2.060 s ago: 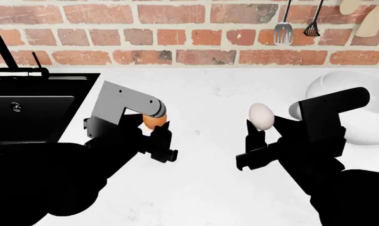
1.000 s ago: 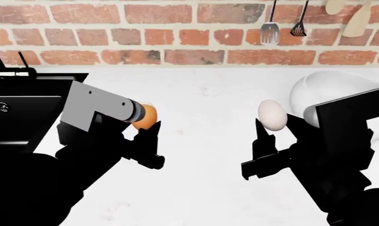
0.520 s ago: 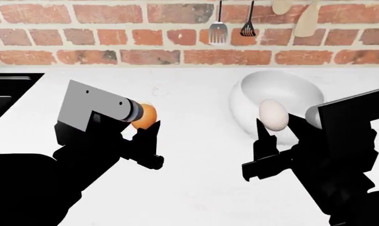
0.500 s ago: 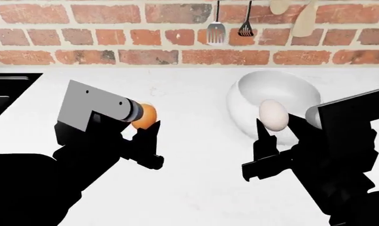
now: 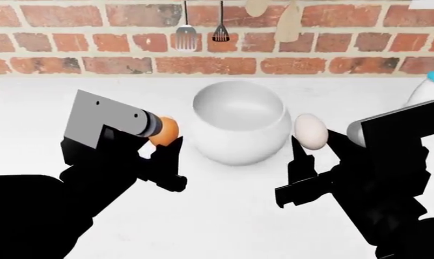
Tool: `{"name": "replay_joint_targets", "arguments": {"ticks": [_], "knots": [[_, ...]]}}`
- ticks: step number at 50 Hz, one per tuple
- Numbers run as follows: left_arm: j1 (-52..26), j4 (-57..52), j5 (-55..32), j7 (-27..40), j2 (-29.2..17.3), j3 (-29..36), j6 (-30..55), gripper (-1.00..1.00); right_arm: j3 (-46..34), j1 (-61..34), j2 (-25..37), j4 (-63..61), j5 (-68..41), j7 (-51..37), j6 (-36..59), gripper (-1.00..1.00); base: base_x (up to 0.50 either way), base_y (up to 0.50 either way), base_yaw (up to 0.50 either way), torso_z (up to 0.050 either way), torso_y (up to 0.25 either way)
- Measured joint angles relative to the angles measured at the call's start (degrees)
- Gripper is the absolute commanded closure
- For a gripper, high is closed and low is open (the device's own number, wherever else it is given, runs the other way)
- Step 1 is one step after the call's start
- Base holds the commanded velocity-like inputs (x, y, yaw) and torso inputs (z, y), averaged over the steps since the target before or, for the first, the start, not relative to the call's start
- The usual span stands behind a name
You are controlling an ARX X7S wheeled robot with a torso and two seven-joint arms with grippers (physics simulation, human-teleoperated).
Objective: Place the eggs and milk next to the bowl.
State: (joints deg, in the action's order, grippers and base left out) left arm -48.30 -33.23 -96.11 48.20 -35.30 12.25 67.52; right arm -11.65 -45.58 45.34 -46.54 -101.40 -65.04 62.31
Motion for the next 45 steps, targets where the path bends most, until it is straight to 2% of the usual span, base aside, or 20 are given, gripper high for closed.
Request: {"name": "replay_joint_targets", "arguments": {"ticks": [7, 23, 45], "knots": [[-0.2, 0.0, 0.2, -0.1, 0.0, 0.0, -0.3, 1.00, -0.2, 0.0, 0.0, 0.2, 0.4, 0.5, 0.0, 1.00, 0.00, -0.45, 0.00, 0.000, 0.000], [0.0, 0.0, 0.8, -0.4, -0.5, 0.0, -1.1, 1.00, -0.9, -0.4, -0.7, 1.5, 2.7, 2.8, 0.4, 1.00, 0.00, -0.01, 0.00, 0.000, 0.000], [0.6, 0.9, 2.6, -1.0, -1.1, 0.2, -1.9, 1.00, -1.8, 0.8, -2.6, 10.1, 16.3, 16.7, -0.9, 1.00, 0.00, 0.00, 0.00, 0.000, 0.000]]}}
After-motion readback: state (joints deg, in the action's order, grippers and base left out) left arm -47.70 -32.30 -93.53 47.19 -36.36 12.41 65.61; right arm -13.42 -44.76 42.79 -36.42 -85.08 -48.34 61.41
